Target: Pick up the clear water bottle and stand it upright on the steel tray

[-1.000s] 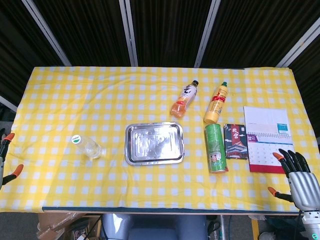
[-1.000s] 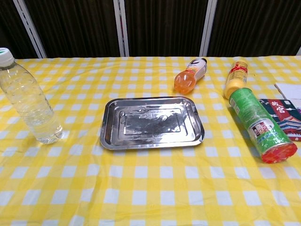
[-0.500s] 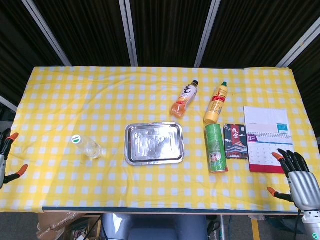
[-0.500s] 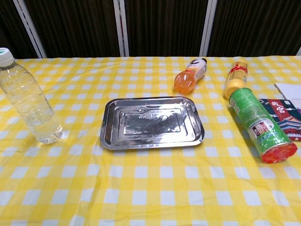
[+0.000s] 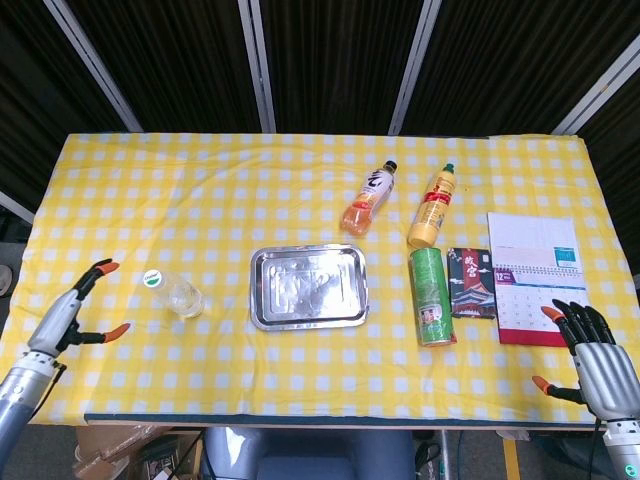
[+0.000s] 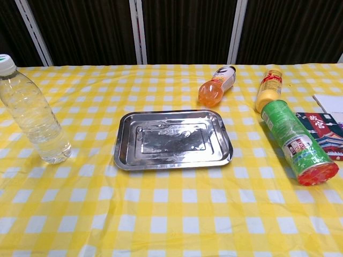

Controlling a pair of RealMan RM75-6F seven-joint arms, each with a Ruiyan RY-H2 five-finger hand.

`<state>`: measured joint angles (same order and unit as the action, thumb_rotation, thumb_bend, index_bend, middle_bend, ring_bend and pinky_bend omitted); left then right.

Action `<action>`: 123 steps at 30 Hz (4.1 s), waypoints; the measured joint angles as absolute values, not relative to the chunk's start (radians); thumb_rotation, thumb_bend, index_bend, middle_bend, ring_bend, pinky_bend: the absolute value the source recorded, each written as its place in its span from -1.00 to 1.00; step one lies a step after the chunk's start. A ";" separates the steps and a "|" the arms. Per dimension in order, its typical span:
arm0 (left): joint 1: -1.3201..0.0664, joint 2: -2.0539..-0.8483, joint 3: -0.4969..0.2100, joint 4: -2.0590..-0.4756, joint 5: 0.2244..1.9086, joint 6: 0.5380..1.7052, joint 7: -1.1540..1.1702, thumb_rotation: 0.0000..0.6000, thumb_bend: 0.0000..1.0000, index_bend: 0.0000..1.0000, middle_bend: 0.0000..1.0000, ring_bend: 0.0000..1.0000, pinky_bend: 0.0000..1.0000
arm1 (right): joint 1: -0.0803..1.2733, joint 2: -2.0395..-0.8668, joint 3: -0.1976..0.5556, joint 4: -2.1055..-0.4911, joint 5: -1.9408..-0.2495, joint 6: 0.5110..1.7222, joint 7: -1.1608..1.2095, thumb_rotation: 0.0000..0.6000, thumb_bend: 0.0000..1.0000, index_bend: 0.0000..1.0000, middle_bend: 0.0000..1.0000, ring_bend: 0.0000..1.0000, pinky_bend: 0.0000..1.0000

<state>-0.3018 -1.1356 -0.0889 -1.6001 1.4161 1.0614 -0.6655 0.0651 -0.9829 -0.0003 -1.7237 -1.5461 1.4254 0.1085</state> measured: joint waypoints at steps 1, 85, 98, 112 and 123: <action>-0.321 -1.155 -0.090 -1.587 1.416 1.041 -0.688 1.00 -0.48 -0.79 -0.98 -1.00 -1.00 | 0.065 -0.981 0.000 -1.725 -1.545 1.425 0.112 1.00 -0.68 -0.71 -0.81 -0.95 -0.91; -0.417 -1.400 -0.201 -1.595 1.370 1.133 -0.672 1.00 0.19 0.03 -0.05 -0.41 -0.22 | 0.068 -0.933 -0.009 -1.746 -1.526 1.387 0.193 1.00 -0.68 -0.66 -0.81 -0.91 -0.91; -0.441 -1.200 -0.344 -2.109 1.265 1.185 -0.425 1.00 0.18 0.04 -0.04 -0.38 -0.22 | 0.072 -0.937 -0.010 -1.747 -1.527 1.379 0.182 1.00 -0.69 -0.66 -0.81 -0.91 -0.91; -0.414 -1.109 -0.350 -2.113 1.138 1.209 -0.366 1.00 0.18 0.04 -0.04 -0.38 -0.22 | 0.073 -0.936 -0.011 -1.753 -1.528 1.377 0.178 1.00 -0.68 -0.66 -0.81 -0.91 -0.91; -0.379 -1.251 -0.245 -1.703 1.167 1.124 -0.596 1.00 0.18 0.04 -0.05 -0.38 -0.22 | 0.072 -0.936 -0.013 -1.761 -1.535 1.381 0.173 1.00 -0.68 -0.66 -0.81 -0.91 -0.91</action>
<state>-0.3787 -1.2513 -0.2455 -1.7026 1.1672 1.1244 -0.5959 0.0721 -0.9355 -0.0128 -1.7608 -1.5352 1.3806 0.1727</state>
